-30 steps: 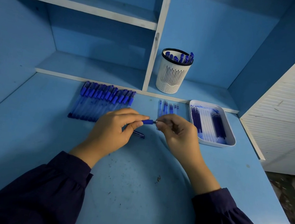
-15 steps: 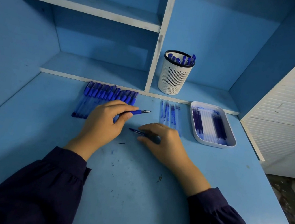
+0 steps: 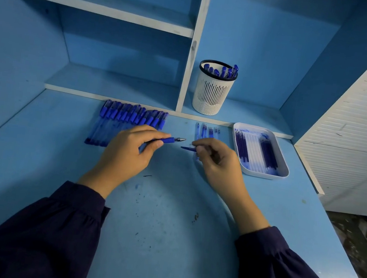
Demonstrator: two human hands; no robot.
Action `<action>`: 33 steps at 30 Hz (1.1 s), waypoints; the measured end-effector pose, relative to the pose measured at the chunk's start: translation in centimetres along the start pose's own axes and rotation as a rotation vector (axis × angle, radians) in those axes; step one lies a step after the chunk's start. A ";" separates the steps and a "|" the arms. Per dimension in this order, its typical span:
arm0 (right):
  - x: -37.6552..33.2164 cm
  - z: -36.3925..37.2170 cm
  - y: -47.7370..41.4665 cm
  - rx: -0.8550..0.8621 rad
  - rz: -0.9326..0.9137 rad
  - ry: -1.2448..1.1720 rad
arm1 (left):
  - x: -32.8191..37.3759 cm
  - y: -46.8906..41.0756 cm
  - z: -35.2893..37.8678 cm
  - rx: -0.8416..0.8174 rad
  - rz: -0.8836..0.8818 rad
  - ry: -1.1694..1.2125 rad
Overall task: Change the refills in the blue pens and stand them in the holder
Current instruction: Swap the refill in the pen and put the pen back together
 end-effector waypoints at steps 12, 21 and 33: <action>-0.6 0.2 0.1 -0.030 -0.024 -0.029 | 0.8 0.4 1.0 -0.056 0.053 0.037; -0.6 0.2 0.6 -0.038 0.019 -0.111 | 0.9 0.6 1.2 -0.028 0.067 0.124; -1.6 0.5 0.7 0.015 -0.007 -0.132 | 1.2 0.1 1.3 0.020 0.073 0.111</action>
Point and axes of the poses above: each hand's wrist, its own y-axis away from the middle knuckle, its own z-axis out of the palm, x = y × z, the point moved 3 cm from there along -y, towards the middle knuckle, and after that the axes turned 1 degree about x, right-handed, at the moved point
